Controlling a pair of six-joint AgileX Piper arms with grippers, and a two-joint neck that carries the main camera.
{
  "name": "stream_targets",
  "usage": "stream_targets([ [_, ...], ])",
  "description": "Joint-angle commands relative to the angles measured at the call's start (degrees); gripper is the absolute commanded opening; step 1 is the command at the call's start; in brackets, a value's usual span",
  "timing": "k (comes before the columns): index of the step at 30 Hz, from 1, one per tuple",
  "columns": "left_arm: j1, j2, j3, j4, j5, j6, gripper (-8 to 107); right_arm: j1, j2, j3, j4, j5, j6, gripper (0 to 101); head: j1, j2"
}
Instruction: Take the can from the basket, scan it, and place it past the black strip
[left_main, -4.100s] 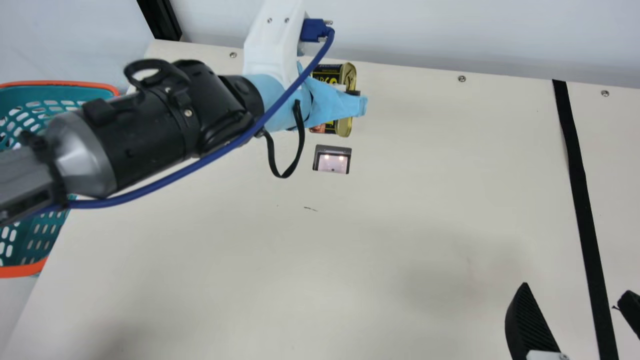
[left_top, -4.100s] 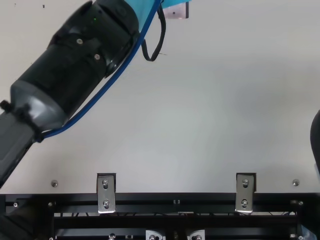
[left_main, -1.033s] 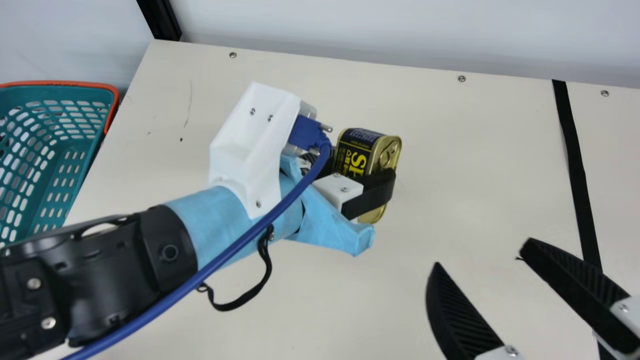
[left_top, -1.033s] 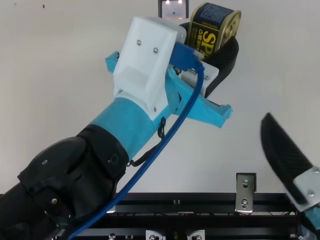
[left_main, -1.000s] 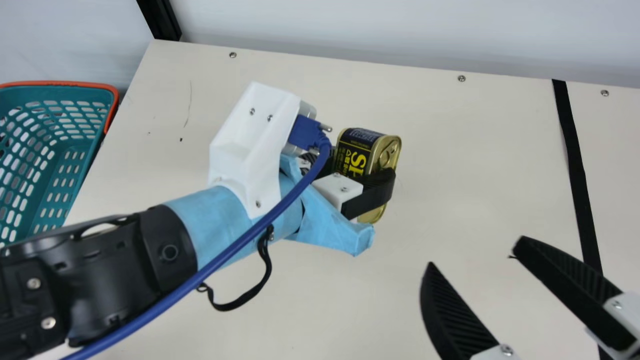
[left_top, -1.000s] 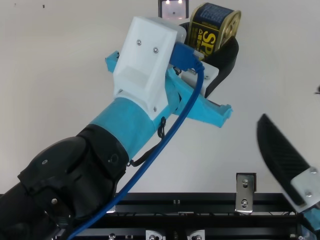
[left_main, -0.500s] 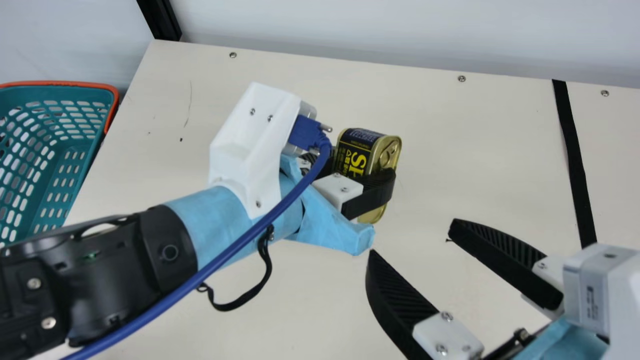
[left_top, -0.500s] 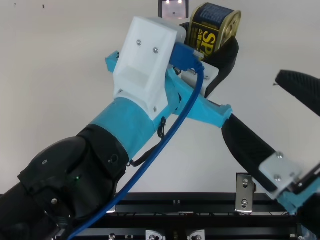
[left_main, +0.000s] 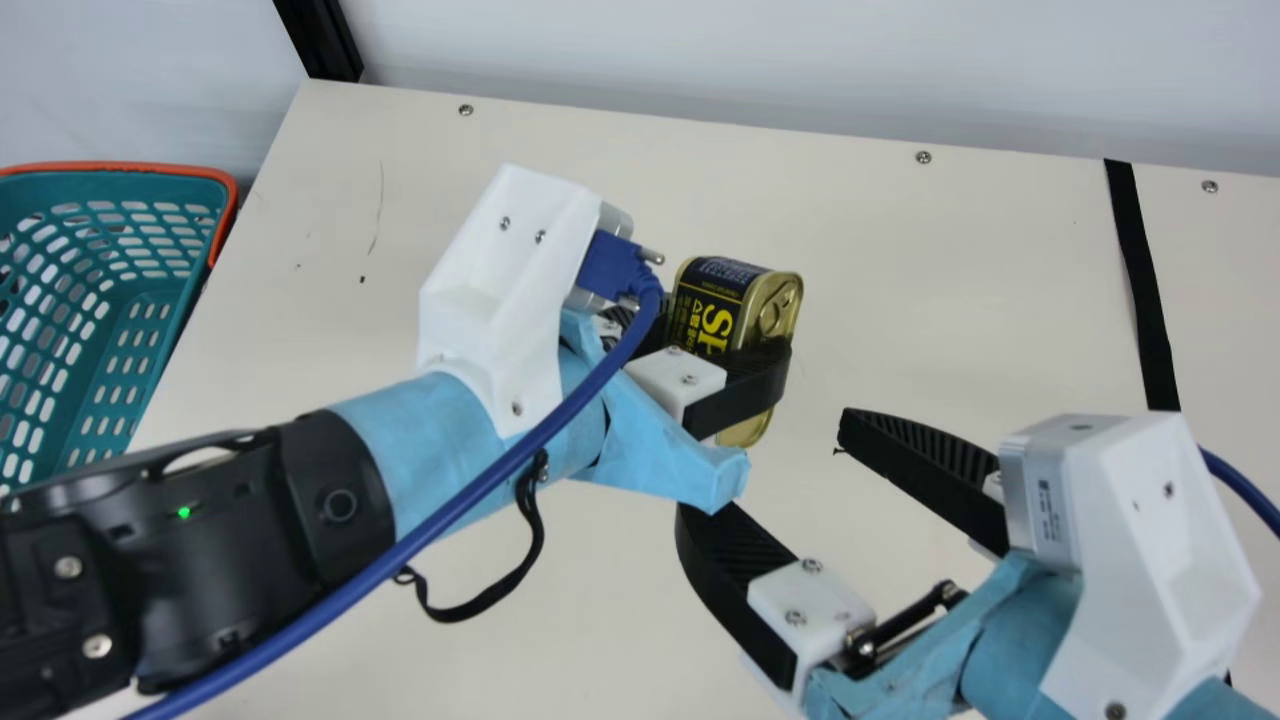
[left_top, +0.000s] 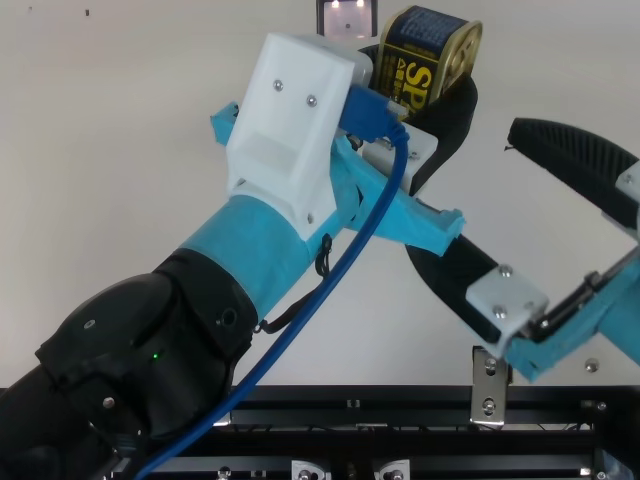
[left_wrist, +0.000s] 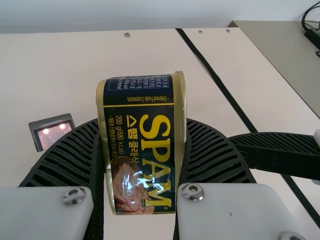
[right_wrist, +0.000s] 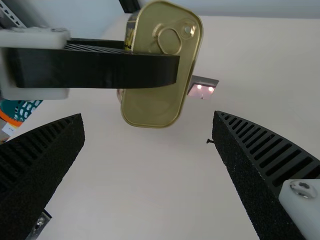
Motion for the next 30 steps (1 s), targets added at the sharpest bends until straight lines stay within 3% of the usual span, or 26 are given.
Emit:
stream_targets([
  [1, 0.0, 0.0, 0.0, 0.0, 0.0, 0.0, 10, -0.1, 0.4, 0.2, -1.0, -0.6, 0.7, 101, -0.3, -0.1],
  [11, 0.0, 0.0, 0.0, 0.0, 0.0, 0.0, 10, 0.6, 2.5, 1.6, -2.6, -3.5, 3.1, 101, -0.3, -0.1],
  [30, 0.0, 0.0, 0.0, 0.0, 0.0, 0.0, 10, 4.9, 4.8, 6.3, 7.3, -13.8, -1.9, 101, -0.3, -0.1],
])
